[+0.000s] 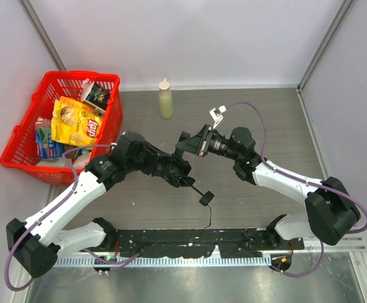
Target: Put away the umbrella
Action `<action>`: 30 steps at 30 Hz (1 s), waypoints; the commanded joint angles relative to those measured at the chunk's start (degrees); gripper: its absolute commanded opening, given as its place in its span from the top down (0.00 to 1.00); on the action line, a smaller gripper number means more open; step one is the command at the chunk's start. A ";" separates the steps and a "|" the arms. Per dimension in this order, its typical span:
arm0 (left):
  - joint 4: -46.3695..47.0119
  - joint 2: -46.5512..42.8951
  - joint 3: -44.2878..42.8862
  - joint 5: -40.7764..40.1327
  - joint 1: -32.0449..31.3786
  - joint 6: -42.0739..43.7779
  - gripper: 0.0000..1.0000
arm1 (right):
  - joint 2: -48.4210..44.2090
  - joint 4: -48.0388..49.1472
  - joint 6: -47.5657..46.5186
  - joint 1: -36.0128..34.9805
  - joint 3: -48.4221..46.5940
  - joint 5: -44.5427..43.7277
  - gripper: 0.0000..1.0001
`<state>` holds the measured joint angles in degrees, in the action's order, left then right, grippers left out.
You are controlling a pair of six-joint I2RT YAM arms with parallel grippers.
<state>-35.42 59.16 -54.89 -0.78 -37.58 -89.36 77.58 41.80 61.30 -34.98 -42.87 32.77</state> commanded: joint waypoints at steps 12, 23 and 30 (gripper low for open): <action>-15.65 22.48 3.21 -2.65 -1.79 5.17 1.00 | -7.35 -15.78 -36.67 -15.81 -6.53 -23.18 0.99; -9.75 36.02 3.31 -6.15 -1.97 2.00 1.00 | -11.67 -7.70 -42.91 -25.74 6.48 -32.07 0.99; -10.46 43.66 -1.79 -10.46 -3.28 -0.02 1.00 | -7.45 -7.08 -51.79 -29.17 4.74 -30.14 0.99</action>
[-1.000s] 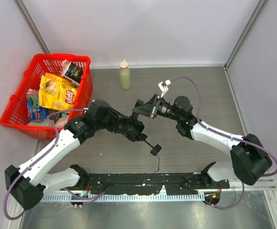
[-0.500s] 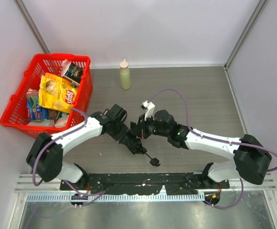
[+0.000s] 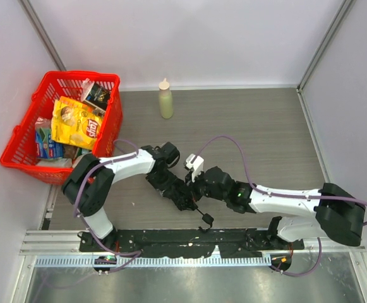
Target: Put away the umbrella
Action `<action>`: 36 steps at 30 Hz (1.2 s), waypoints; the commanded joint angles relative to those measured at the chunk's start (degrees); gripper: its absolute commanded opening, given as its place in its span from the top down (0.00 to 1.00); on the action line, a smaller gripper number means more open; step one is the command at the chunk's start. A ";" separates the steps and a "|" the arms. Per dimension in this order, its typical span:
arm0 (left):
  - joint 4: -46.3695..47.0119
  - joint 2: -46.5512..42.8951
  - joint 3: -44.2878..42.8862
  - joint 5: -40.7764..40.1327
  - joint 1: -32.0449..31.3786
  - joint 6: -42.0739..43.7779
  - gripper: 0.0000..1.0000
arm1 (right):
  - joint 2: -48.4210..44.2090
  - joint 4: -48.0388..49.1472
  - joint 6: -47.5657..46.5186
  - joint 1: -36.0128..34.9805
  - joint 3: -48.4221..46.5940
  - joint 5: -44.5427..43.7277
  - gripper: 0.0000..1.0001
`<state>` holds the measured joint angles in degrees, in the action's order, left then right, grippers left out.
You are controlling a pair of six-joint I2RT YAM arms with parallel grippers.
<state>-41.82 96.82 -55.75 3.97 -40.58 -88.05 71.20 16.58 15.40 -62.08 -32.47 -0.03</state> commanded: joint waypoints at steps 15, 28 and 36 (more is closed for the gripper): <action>-3.28 18.59 -9.83 -20.06 -3.90 -5.47 1.00 | 11.25 2.49 -8.38 -10.77 -13.50 6.01 0.99; 3.32 18.06 -6.04 -18.65 -3.98 -7.75 1.00 | 6.24 22.67 5.42 -11.83 0.90 8.65 0.99; 9.66 15.07 -1.46 -16.80 -3.98 -11.27 1.00 | 0.44 32.02 6.66 -11.92 4.43 14.42 0.99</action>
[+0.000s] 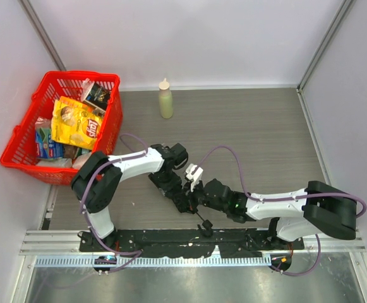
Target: Put away the umbrella
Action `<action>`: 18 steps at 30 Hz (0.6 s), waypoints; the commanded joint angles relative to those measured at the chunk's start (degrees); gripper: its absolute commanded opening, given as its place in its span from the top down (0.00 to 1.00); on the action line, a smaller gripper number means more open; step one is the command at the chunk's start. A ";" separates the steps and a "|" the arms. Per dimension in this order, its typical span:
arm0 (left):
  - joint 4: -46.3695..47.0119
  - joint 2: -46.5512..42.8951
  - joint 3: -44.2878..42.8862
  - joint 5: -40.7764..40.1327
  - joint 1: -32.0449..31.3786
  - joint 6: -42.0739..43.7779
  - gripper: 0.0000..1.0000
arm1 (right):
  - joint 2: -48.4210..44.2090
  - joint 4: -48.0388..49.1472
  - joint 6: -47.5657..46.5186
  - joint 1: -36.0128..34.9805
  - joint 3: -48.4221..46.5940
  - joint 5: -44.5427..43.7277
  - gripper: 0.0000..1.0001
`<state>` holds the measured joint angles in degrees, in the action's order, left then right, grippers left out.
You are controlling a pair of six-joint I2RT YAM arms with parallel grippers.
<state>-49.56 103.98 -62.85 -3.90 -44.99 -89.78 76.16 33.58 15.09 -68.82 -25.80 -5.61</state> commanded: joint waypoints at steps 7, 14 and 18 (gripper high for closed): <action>14.67 8.51 3.09 -9.19 0.69 -10.16 1.00 | -2.34 -0.06 1.19 -6.06 -6.54 22.05 0.98; 15.37 9.22 2.64 -8.58 1.14 -9.98 1.00 | -2.33 -11.79 -2.62 -6.77 -9.79 20.45 0.92; 14.67 9.04 2.11 -9.28 1.22 -9.45 1.00 | -1.36 -5.39 2.30 -6.68 -8.31 22.91 0.89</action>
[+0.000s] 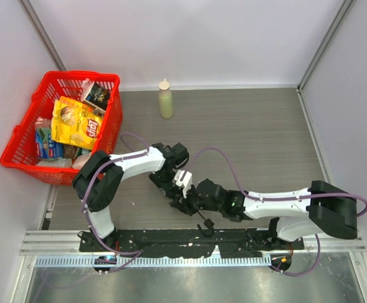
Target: Put away the umbrella
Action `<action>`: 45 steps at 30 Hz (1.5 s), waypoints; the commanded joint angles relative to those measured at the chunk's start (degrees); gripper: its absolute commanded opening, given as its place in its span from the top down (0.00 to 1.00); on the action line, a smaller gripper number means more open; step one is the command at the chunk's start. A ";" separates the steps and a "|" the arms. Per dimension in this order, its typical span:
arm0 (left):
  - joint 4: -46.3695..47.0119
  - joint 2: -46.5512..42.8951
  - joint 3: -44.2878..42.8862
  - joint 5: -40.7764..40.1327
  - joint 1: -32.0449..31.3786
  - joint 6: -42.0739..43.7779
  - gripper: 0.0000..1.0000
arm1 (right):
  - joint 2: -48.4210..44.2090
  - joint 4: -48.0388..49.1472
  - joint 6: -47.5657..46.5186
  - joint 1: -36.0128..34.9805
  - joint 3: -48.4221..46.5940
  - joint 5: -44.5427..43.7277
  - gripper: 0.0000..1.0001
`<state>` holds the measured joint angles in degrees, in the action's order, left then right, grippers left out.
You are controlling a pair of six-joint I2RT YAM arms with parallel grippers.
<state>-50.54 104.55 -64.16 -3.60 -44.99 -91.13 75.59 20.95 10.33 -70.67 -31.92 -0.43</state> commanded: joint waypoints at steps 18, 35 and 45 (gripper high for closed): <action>33.72 -2.14 13.87 -6.43 1.93 0.07 1.00 | -25.66 -24.01 38.25 0.09 -6.05 -17.66 0.48; 76.88 -34.84 23.46 6.49 6.05 9.14 1.00 | -24.45 -24.68 60.49 47.38 2.73 30.38 0.25; 92.28 -35.65 21.89 8.07 7.46 0.61 1.00 | -19.08 13.50 95.57 39.66 12.85 28.99 0.25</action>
<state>27.18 68.12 -40.21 1.87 -38.11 -85.32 55.90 15.22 90.80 -27.51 -18.28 29.10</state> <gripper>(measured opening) 0.444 0.748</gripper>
